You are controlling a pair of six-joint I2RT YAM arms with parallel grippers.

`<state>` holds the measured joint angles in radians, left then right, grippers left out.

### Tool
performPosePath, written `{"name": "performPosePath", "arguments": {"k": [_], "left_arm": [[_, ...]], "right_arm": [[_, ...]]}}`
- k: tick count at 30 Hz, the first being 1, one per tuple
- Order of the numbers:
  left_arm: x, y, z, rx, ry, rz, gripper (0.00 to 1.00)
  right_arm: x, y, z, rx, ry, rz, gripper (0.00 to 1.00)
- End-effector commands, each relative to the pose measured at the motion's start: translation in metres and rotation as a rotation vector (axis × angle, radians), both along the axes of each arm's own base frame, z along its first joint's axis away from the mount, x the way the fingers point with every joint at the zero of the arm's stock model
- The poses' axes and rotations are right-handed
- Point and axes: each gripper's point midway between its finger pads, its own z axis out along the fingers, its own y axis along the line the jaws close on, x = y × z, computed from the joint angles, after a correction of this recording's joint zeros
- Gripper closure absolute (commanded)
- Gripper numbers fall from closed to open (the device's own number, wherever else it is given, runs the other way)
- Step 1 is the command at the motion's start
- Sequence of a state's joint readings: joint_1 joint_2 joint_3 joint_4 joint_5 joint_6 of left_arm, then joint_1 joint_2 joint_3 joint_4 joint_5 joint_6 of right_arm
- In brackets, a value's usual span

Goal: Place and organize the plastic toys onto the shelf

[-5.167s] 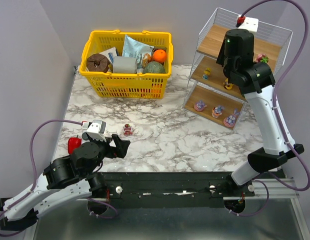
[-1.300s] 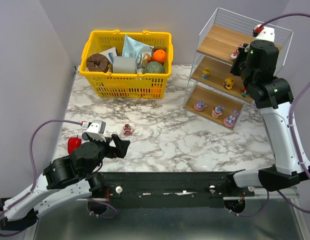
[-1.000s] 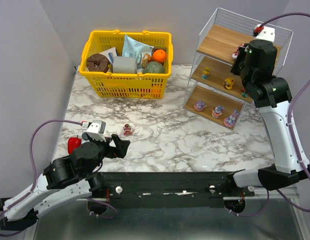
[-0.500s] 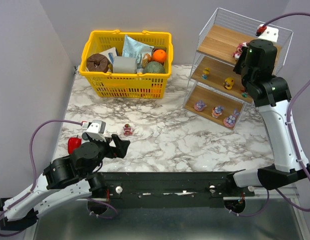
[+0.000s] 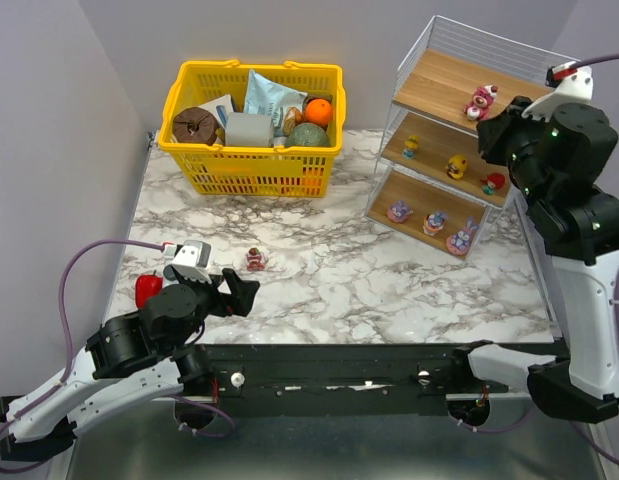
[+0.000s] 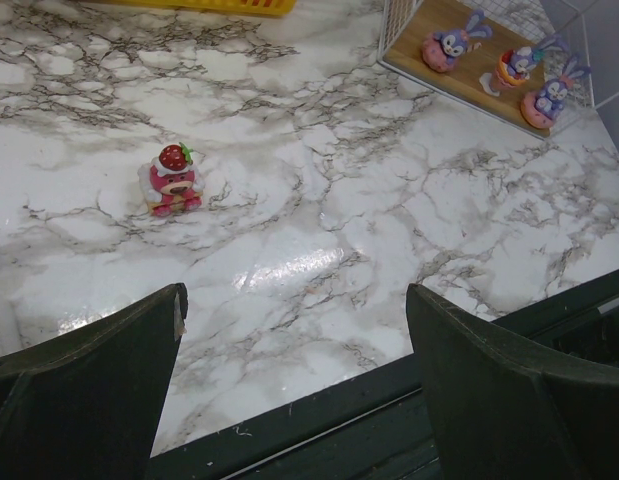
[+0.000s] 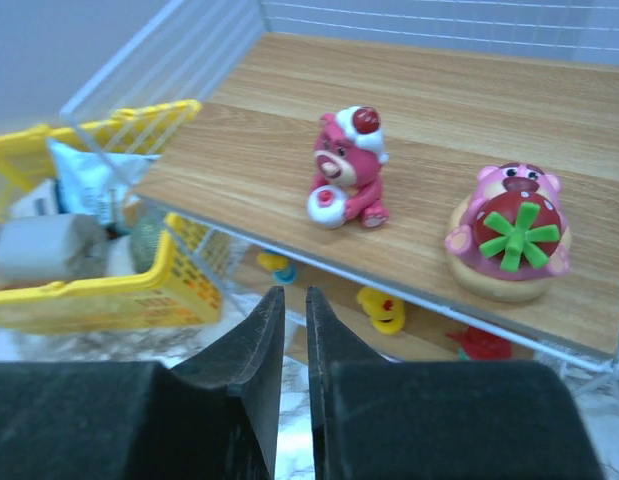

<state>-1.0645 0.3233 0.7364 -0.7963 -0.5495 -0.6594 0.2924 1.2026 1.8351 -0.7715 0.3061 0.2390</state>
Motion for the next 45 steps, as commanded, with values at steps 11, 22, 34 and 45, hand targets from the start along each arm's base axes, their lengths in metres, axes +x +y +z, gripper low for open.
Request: {"name": "performPosePath", "arguments": {"k": [11,22,34,45], "left_arm": [[0.002,0.005,-0.002,0.004,-0.004,0.029,0.01],[0.004,0.013,-0.001,0.001,-0.006,0.071,0.01],[0.008,0.043,0.008,-0.049,-0.018,0.222,0.01],[0.008,0.042,0.008,-0.052,-0.024,0.21,0.01]], "right_arm": [[-0.043,0.144,-0.062,0.022,0.031,0.607,0.51],[-0.073,0.326,-0.233,-0.058,0.118,0.866,0.15],[-0.068,0.437,-0.383,-0.053,0.361,0.728,0.0],[-0.033,0.449,-0.421,-0.118,0.387,0.524,0.02]]}}
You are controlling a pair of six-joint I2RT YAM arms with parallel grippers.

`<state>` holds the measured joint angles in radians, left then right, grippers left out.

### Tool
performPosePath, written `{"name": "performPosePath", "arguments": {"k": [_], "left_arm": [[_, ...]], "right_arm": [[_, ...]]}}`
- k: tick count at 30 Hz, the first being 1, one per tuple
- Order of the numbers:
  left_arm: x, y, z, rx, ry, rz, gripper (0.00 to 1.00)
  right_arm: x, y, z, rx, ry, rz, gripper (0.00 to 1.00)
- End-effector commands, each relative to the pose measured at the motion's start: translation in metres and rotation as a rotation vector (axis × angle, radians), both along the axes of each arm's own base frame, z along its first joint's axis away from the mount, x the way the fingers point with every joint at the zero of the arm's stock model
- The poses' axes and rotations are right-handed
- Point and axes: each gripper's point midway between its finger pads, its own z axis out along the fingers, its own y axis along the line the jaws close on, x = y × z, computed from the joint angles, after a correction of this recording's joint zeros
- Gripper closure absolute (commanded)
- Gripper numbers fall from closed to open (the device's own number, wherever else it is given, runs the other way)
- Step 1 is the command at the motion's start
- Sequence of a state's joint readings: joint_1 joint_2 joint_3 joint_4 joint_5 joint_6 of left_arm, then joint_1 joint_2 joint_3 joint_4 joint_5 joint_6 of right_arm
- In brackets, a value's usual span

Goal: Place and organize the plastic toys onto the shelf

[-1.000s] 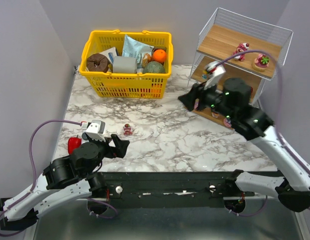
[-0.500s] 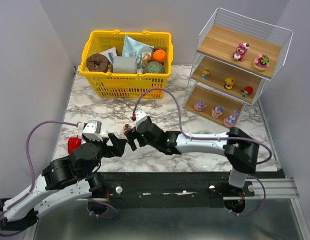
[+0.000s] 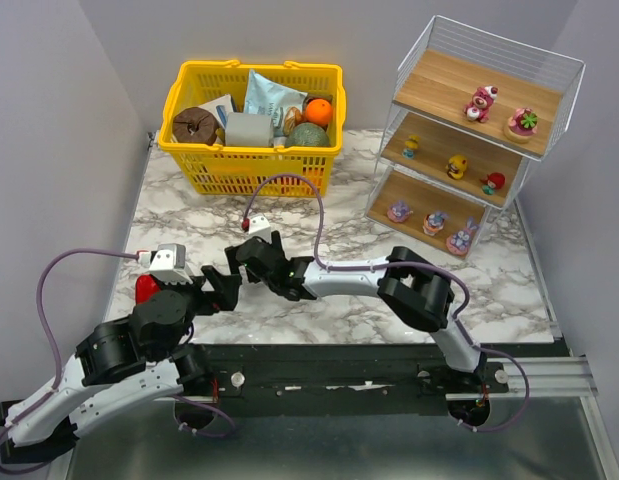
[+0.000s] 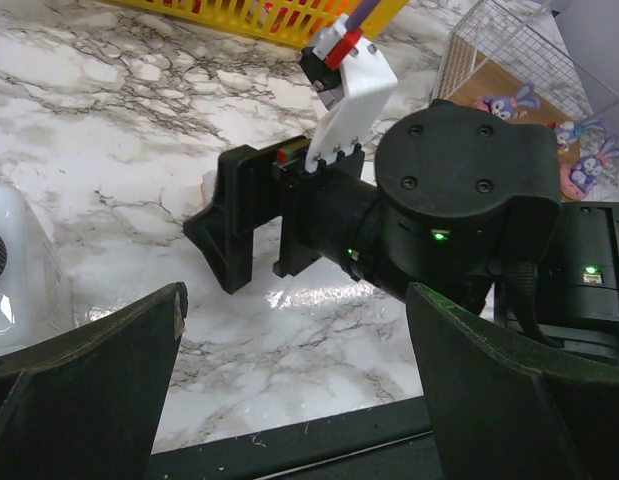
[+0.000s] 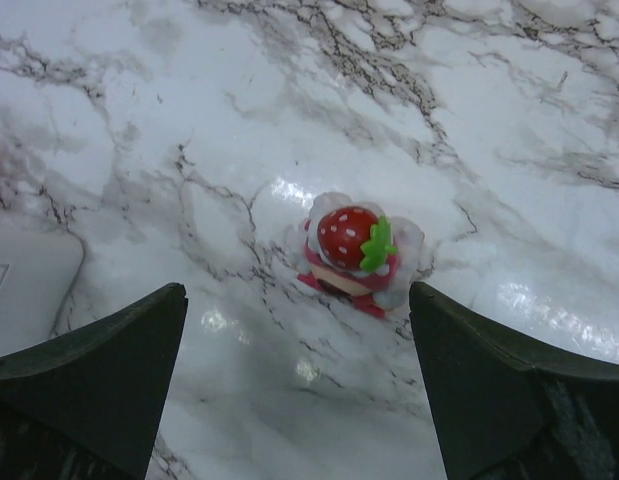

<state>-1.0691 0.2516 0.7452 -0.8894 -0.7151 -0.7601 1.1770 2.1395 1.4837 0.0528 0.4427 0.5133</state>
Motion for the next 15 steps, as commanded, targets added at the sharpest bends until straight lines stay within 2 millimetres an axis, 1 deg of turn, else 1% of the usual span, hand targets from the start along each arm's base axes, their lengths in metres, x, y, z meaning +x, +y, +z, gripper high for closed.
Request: {"name": "performPosePath", "arguments": {"k": [1,3,4,5,7,8,14,15], "left_arm": [[0.002,0.005,0.005,0.001,-0.009,0.029,0.01],[0.002,0.004,0.004,0.01,-0.006,0.026,0.01],[0.002,0.003,0.004,0.011,-0.004,0.023,0.01],[0.002,0.003,0.004,0.012,-0.004,0.021,0.01],[0.003,0.002,0.004,0.012,-0.004,0.019,0.01],[0.003,0.002,0.004,0.012,-0.004,0.019,0.01],[0.002,0.002,0.004,0.01,-0.006,0.015,0.01],[0.002,0.002,0.004,0.008,-0.006,0.016,0.01]], "right_arm": [[0.018,-0.004,-0.011,-0.05,-0.028,-0.121,0.02],[0.022,-0.007,-0.016,-0.073,-0.028,-0.149,0.05],[0.022,-0.009,-0.025,-0.099,-0.022,-0.155,0.06],[0.024,-0.008,-0.024,-0.092,-0.021,-0.174,0.07],[0.025,-0.011,-0.032,-0.113,-0.017,-0.186,0.09],[0.026,-0.011,-0.032,-0.109,-0.018,-0.196,0.1],[0.031,-0.014,-0.041,-0.118,-0.022,-0.244,0.22],[0.033,-0.014,-0.041,-0.111,-0.025,-0.258,0.26]]}}
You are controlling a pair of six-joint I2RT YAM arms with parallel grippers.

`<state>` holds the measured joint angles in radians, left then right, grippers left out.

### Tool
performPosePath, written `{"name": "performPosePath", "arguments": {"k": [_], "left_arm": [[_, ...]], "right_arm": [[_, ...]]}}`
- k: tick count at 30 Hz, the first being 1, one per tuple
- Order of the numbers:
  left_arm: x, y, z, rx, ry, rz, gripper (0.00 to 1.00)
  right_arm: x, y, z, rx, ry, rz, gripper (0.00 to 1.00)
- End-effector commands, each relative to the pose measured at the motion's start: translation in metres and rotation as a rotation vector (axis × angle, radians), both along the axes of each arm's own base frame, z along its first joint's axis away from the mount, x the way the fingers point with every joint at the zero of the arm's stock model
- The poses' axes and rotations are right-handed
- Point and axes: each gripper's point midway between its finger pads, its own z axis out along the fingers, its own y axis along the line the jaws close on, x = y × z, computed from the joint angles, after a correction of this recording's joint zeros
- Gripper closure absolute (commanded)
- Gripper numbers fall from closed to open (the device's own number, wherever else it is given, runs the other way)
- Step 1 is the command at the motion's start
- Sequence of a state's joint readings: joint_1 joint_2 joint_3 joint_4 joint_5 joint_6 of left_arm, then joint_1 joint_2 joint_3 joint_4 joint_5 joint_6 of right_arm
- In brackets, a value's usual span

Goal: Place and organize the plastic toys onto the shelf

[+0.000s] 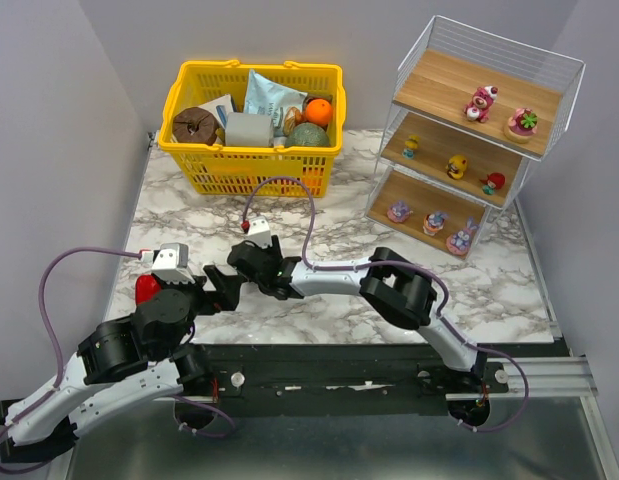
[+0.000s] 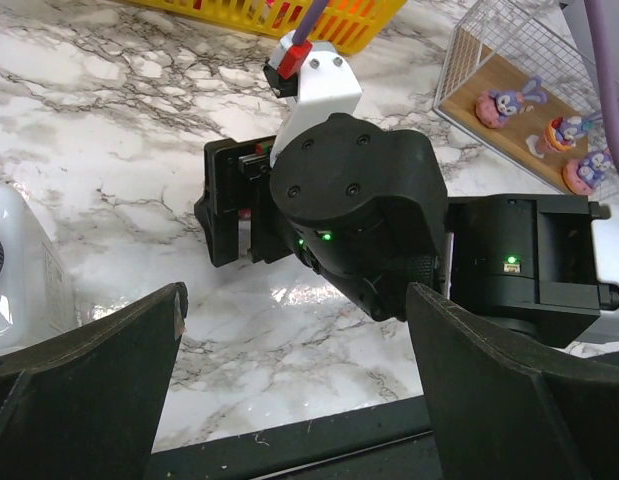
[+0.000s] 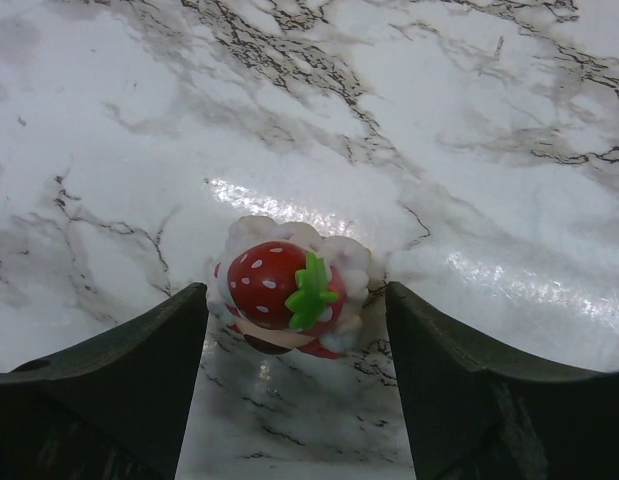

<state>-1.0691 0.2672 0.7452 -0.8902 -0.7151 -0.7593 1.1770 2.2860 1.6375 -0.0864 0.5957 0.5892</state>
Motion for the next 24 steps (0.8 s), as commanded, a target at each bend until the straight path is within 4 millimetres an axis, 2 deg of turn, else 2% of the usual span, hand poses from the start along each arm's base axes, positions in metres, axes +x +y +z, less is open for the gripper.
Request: {"name": "performPosePath", "arguments": {"k": [1,5,8,9,12,13,16,17,19,20,23,24], "left_arm": [[0.001,0.003,0.006,-0.005,-0.013,0.016,0.01],[0.001,0.004,0.006,-0.006,-0.014,0.017,0.01],[0.001,0.004,0.006,-0.005,-0.014,0.019,0.01],[0.001,0.004,0.006,-0.006,-0.015,0.019,0.01],[0.001,0.004,0.006,-0.005,-0.015,0.017,0.01],[0.001,0.004,0.006,-0.008,-0.016,0.017,0.01],[0.001,0.004,0.007,-0.011,-0.016,0.016,0.01],[0.001,0.004,0.007,-0.011,-0.016,0.015,0.01],[0.001,0.004,0.007,-0.012,-0.016,0.013,0.01],[0.001,0.004,0.007,-0.012,-0.017,0.013,0.01],[0.001,0.003,0.007,-0.014,-0.016,0.012,0.01],[0.0,0.003,0.006,-0.013,-0.015,0.01,0.01]], "right_arm": [[0.011,-0.01,-0.005,-0.01,-0.024,-0.11,0.29],[0.017,-0.017,-0.003,0.018,-0.026,-0.17,0.4],[0.022,-0.021,0.005,0.02,-0.043,-0.185,0.56],[0.023,-0.024,0.008,0.016,-0.052,-0.193,0.69],[0.026,-0.036,0.029,0.013,-0.088,-0.212,0.87],[0.029,-0.042,0.047,0.025,-0.104,-0.223,0.9],[0.033,-0.064,0.075,0.0,-0.141,-0.243,0.95],[0.036,-0.072,0.103,0.019,-0.164,-0.253,0.96],[0.039,-0.091,0.126,-0.007,-0.176,-0.274,0.96],[0.041,-0.101,0.153,0.004,-0.205,-0.278,0.96],[0.045,-0.131,0.194,-0.03,-0.246,-0.303,0.96],[0.045,-0.143,0.218,0.0,-0.263,-0.322,0.96]]}}
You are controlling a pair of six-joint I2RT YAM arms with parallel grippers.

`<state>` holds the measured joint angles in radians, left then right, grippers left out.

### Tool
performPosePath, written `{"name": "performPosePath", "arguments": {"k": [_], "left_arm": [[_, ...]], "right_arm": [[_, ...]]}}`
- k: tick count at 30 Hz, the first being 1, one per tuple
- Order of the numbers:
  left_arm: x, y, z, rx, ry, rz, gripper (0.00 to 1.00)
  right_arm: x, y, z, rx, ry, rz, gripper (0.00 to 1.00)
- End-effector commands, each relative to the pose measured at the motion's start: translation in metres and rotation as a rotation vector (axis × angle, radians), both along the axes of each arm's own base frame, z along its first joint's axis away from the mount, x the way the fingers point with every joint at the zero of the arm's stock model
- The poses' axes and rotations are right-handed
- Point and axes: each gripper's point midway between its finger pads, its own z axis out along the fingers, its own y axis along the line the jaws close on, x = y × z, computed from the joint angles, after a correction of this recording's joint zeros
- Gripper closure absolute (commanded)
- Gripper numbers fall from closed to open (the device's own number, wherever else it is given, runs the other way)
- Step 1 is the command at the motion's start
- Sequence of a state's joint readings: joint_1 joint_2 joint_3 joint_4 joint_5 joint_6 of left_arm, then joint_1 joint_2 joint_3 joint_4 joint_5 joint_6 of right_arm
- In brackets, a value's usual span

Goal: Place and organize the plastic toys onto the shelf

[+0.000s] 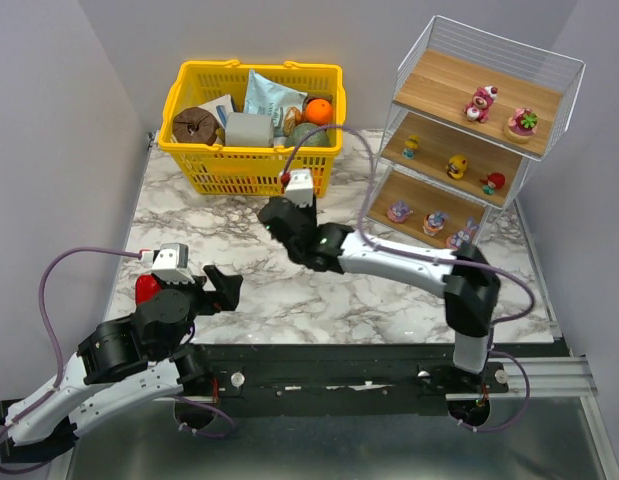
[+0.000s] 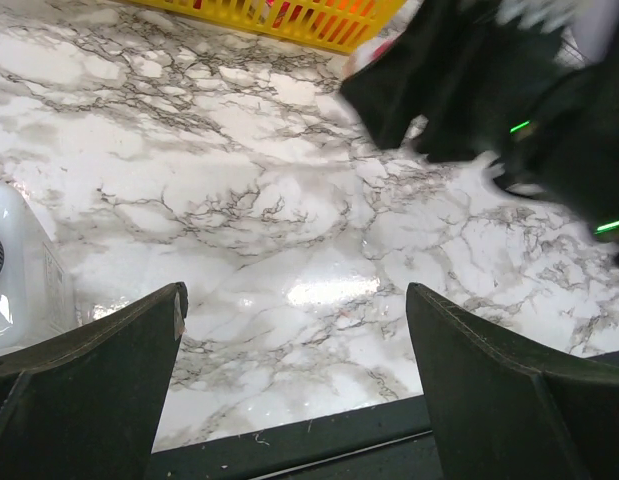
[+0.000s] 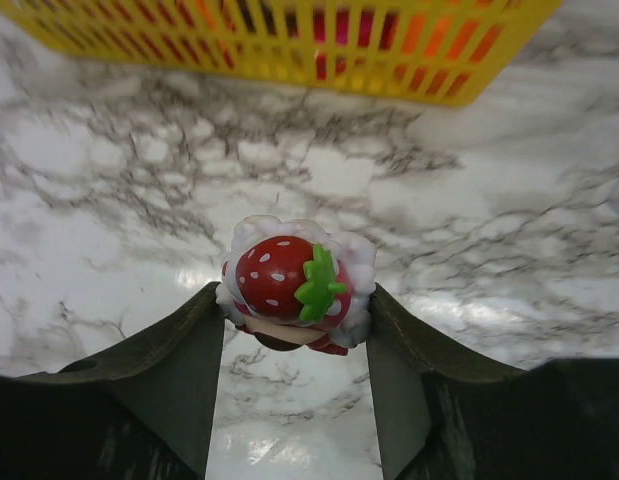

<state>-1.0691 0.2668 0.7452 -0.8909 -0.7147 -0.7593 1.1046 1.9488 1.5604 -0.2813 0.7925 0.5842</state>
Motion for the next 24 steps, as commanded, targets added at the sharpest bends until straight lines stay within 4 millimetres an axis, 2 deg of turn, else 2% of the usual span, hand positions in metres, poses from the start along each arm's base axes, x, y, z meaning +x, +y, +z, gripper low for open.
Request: {"name": "performPosePath", "arguments": {"k": [1,2,3,6,8,10,12,15,19,24], "left_arm": [[0.001,0.003,0.006,-0.013,-0.015,0.011,0.01],[0.001,0.003,0.006,-0.012,-0.016,0.01,0.01],[0.0,0.002,0.006,-0.011,-0.015,0.007,0.01],[0.001,0.001,0.005,-0.007,-0.012,0.004,0.01],[0.001,0.001,0.005,-0.006,-0.011,0.003,0.01],[0.001,0.0,0.005,-0.003,-0.009,0.001,0.01],[0.001,0.0,0.004,0.0,-0.008,0.001,0.01],[0.001,-0.001,0.004,0.0,-0.007,-0.001,0.01],[0.001,-0.001,0.004,0.0,-0.007,-0.001,0.01],[0.001,-0.001,0.004,0.003,-0.006,0.001,0.01]], "right_arm": [[0.013,-0.066,0.101,-0.017,-0.123,-0.121,0.96],[0.014,-0.076,0.115,-0.028,-0.137,-0.118,0.96],[0.013,-0.089,0.138,-0.005,-0.164,-0.138,0.96],[0.016,-0.125,0.177,-0.033,-0.219,-0.191,0.95],[0.015,-0.152,0.214,-0.03,-0.27,-0.229,0.94],[0.016,-0.179,0.241,-0.019,-0.307,-0.283,0.94],[0.017,-0.196,0.262,-0.015,-0.336,-0.31,0.93],[0.021,-0.219,0.287,-0.012,-0.37,-0.353,0.92],[0.034,-0.246,0.307,-0.015,-0.393,-0.411,0.9],[0.049,-0.261,0.322,-0.008,-0.387,-0.423,0.88]]}}
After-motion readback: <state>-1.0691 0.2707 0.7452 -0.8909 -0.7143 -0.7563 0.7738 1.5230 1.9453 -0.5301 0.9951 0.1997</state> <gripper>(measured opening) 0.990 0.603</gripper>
